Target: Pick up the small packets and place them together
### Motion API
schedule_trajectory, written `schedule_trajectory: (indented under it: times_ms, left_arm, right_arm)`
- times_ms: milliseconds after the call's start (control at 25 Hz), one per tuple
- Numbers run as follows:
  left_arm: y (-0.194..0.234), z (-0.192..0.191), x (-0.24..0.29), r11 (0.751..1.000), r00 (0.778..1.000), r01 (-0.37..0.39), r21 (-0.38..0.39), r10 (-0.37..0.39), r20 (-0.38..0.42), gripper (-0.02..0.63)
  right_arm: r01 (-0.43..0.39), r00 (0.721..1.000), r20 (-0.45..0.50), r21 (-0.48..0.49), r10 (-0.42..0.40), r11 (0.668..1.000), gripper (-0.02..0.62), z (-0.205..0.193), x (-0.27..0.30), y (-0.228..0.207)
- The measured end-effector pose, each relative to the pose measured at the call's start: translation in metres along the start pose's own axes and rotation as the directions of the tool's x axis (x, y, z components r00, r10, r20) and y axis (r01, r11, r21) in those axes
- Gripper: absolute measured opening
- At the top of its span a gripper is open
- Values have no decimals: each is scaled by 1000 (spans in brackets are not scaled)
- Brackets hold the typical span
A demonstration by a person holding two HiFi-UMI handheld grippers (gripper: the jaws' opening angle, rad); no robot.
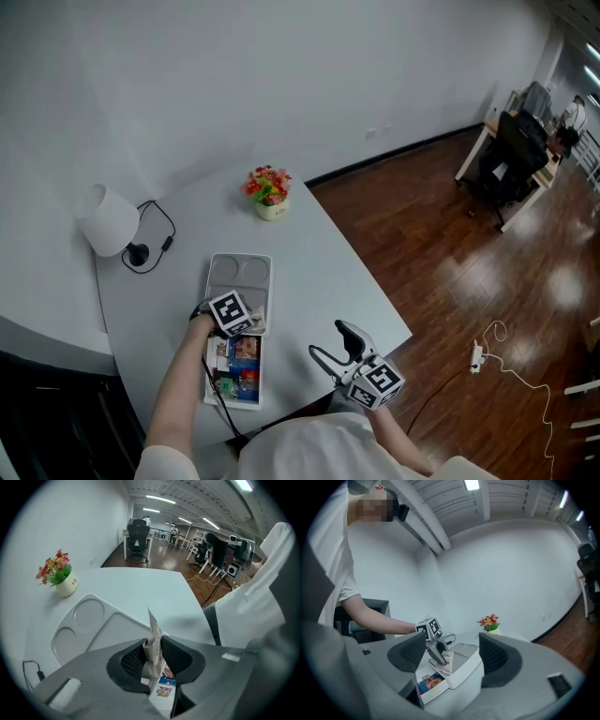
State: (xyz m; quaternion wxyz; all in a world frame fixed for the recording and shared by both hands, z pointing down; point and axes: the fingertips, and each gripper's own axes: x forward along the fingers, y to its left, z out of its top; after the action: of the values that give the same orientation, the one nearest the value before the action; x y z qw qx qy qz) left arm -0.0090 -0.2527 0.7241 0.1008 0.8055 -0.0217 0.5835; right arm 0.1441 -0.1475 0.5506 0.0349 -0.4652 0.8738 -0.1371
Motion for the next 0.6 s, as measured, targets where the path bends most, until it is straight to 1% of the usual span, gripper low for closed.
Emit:
schedule_trajectory:
  times_ms: [80, 120, 200, 280, 320, 360, 440, 480, 520, 560, 600]
  left_arm:
    - [6, 2, 2, 999, 999, 5, 32, -4, -41, 125]
    - [9, 2, 2, 999, 998, 5, 48, -2, -60, 158]
    - [10, 6, 1, 998, 997, 17, 58, -13, -75, 194]
    - [16, 8, 4, 999, 997, 13, 51, -9, -74, 221]
    - [23, 6, 7, 999, 997, -8, 51, 12, -79, 234]
    - [30, 5, 9, 998, 995, -31, 51, 36, -88, 264]
    - [36, 1, 12, 996, 991, -73, 55, 79, -110, 396]
    - [38, 0, 13, 994, 988, -91, 59, 98, -118, 407]
    - [39, -1, 14, 993, 986, -108, 57, 114, -118, 449]
    - [41, -3, 14, 991, 986, -123, 46, 127, -111, 471]
    - [42, -3, 14, 991, 986, -135, 24, 137, -96, 471]
  right_arm:
    - [-2, 1000, -23, -31, 2, 1000, 353, -4, 0, 2]
    - [-9, 999, -43, -64, 6, 998, 353, -7, 1, 5]
    - [-27, 997, -71, -106, 20, 994, 353, -12, 4, 10]
    - [-35, 997, -65, -78, 30, 996, 353, -13, 5, 10]
    - [-33, 998, -57, -56, 29, 998, 353, -12, 5, 9]
    - [-28, 998, -50, -41, 26, 999, 353, -12, 5, 8]
    - [-19, 999, -47, -35, 17, 999, 353, -11, 4, 5]
    - [-16, 999, -47, -37, 14, 999, 353, -10, 4, 4]
    - [-14, 999, -47, -37, 12, 999, 353, -10, 4, 3]
    - [-12, 999, -48, -36, 11, 999, 353, -10, 3, 2]
    - [-11, 999, -50, -35, 10, 999, 353, -10, 3, 2]
